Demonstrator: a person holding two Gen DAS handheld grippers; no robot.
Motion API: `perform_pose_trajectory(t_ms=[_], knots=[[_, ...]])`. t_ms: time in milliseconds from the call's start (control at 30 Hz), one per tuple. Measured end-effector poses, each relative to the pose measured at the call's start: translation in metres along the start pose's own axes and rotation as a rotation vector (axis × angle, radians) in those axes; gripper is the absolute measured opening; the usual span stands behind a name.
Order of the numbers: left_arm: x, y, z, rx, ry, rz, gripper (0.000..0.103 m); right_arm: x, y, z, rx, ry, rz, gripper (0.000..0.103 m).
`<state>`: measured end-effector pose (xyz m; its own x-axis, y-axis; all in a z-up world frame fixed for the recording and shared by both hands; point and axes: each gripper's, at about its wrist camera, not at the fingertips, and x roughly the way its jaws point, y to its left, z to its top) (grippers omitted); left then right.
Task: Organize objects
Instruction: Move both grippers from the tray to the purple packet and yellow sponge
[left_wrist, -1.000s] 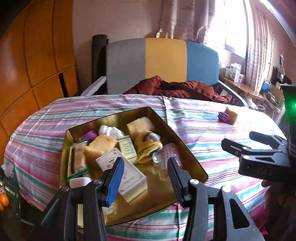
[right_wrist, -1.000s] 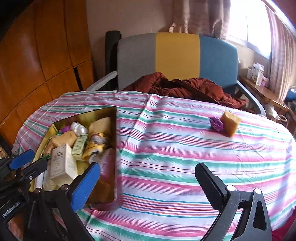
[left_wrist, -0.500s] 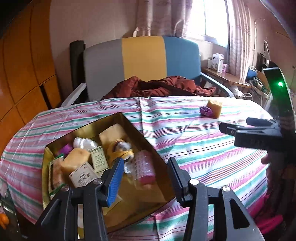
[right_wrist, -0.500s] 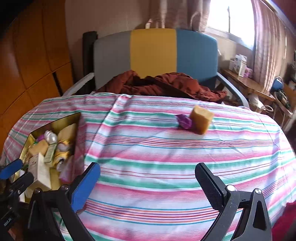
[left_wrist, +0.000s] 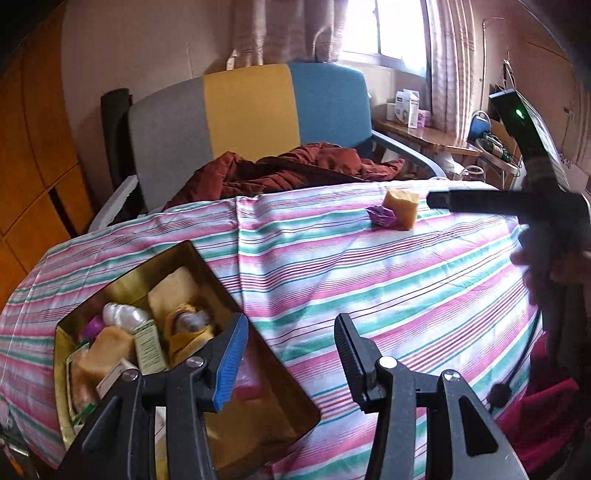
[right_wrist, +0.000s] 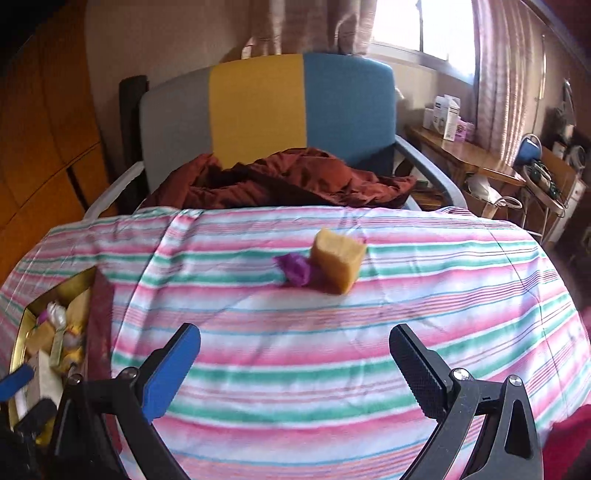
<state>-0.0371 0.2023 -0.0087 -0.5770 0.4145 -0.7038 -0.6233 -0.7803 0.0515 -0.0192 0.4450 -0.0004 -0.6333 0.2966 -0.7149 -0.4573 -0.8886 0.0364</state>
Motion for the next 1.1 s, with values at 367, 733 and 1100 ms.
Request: perform_pose_trajectory(t_ms=[367,733,1100], knots=[[0.048,-0.024,0.033,-0.005,0.069,-0.080,0.049,0.056,-0.080,0.028,0.185,0.042,-0.061,0.103],[0.130,-0.075,0.083,0.070,0.133,-0.195,0.071,0.080,-0.127,0.012,0.394,0.108,0.006,0.103],[0.223,-0.122,0.138,0.231,0.161,-0.269,0.086,0.078,-0.144,0.013,0.468,0.123,0.046,0.103]])
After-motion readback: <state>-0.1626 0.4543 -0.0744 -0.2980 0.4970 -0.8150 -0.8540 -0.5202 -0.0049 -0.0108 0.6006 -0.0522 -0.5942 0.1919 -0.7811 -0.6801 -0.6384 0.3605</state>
